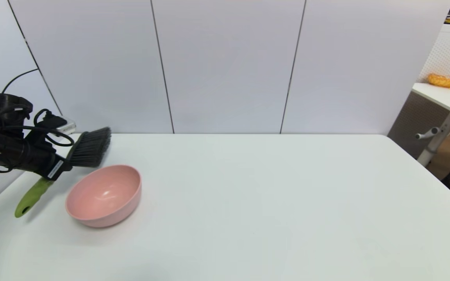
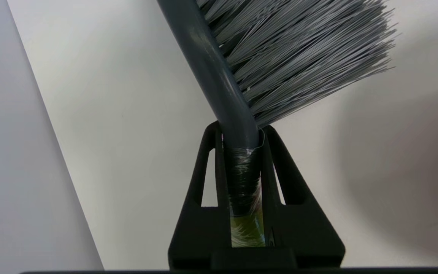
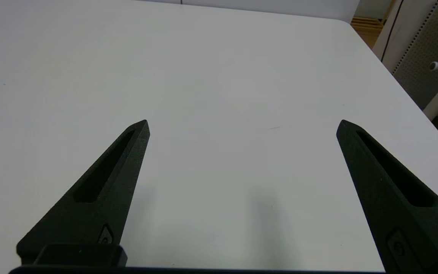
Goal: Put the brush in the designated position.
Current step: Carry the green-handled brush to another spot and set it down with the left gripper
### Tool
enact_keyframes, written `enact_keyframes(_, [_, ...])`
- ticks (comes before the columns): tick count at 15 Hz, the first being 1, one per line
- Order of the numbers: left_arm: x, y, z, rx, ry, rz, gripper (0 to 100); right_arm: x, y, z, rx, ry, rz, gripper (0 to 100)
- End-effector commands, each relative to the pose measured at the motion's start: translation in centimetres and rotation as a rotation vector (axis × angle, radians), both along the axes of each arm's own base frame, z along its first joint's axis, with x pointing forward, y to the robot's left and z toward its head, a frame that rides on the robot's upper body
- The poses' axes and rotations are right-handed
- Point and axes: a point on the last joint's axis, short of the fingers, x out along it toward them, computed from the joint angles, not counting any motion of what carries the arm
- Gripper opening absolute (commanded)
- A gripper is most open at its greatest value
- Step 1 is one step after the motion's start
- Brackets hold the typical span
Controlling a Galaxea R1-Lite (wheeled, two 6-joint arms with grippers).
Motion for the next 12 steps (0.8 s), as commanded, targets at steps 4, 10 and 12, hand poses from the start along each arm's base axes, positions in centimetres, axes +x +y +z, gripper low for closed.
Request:
enact_keyframes(4, [1.9, -0.4, -1.4, 0.002, -0.026, -0.021, 0, 0.0, 0.0, 0.0, -0.001, 0.002, 0.001, 100])
enact_keyframes(10, [2.7, -0.2, -2.9, -0.007, 0.006, -0.019, 0, 0.0, 0.0, 0.0, -0.001, 0.003, 0.003, 100])
enact_keyframes(12, [2.7, -0.2, -3.1, -0.009, 0.009, -0.018, 0, 0.0, 0.0, 0.0, -0.001, 0.003, 0.001, 100])
